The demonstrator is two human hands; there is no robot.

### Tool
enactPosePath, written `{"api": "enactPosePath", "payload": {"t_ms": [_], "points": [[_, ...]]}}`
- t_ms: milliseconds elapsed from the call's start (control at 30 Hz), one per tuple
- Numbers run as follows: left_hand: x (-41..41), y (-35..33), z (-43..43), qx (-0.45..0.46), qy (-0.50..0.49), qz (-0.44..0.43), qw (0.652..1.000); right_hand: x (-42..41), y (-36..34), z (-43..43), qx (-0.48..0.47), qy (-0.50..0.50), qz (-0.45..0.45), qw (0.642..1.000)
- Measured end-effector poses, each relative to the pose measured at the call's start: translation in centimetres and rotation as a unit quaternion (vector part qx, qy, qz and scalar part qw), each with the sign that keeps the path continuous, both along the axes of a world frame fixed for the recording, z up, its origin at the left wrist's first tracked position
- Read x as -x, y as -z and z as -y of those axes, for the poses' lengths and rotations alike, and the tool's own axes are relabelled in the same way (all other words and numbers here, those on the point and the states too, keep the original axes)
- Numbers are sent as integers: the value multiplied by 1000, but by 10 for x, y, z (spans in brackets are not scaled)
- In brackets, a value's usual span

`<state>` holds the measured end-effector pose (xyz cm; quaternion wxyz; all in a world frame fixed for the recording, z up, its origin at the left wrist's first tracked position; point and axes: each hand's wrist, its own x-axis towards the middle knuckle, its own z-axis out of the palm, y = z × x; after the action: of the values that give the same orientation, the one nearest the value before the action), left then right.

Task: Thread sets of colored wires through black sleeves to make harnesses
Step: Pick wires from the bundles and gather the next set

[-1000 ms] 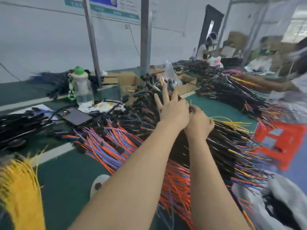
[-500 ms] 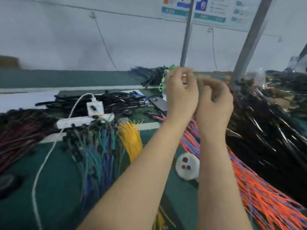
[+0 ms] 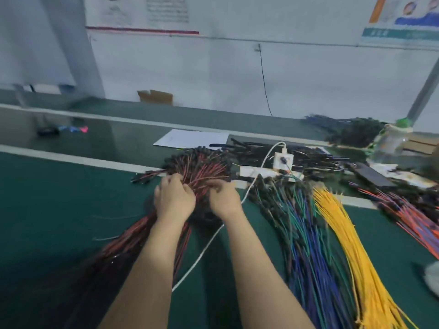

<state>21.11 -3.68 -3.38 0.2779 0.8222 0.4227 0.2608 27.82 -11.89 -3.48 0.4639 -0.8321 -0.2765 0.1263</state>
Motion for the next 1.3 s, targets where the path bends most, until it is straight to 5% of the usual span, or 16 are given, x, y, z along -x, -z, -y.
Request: {"api": "enactPosePath", "payload": {"t_ms": [167,300,500,667,733,867,900,933,1000,1100,1200,1300], "points": [[-3,19,-27,30,42,-158,986,-15,25,-36,75,1,0,997],[-12,28,-29,13,25,-139,990,-29,33,-54,87,23,-22,996],[-27,14,-22,-27,91,-101,990,-37,10,-34,-168,141,-32,975],[-51,-53,29,57,306,118,943,-58,-63,18,-354,89,-45,930],[-57,-87,60,224,359,234,875,-66,-89,47,-438,32,-103,892],[-58,-146,116,621,475,343,521,-77,-116,99,-558,-138,-197,794],[-57,-154,126,657,481,347,466,-81,-115,108,-574,-162,-192,779],[-58,-156,133,670,479,349,446,-86,-110,117,-581,-155,-189,777],[-58,-144,139,669,454,348,474,-88,-92,137,-506,-40,-147,849],[-58,-97,133,656,387,317,565,-84,-45,160,-166,155,4,974],[-63,-39,129,636,299,290,650,-61,-4,161,110,113,67,985],[-66,12,130,571,240,280,734,-40,22,147,265,107,123,950]]}}
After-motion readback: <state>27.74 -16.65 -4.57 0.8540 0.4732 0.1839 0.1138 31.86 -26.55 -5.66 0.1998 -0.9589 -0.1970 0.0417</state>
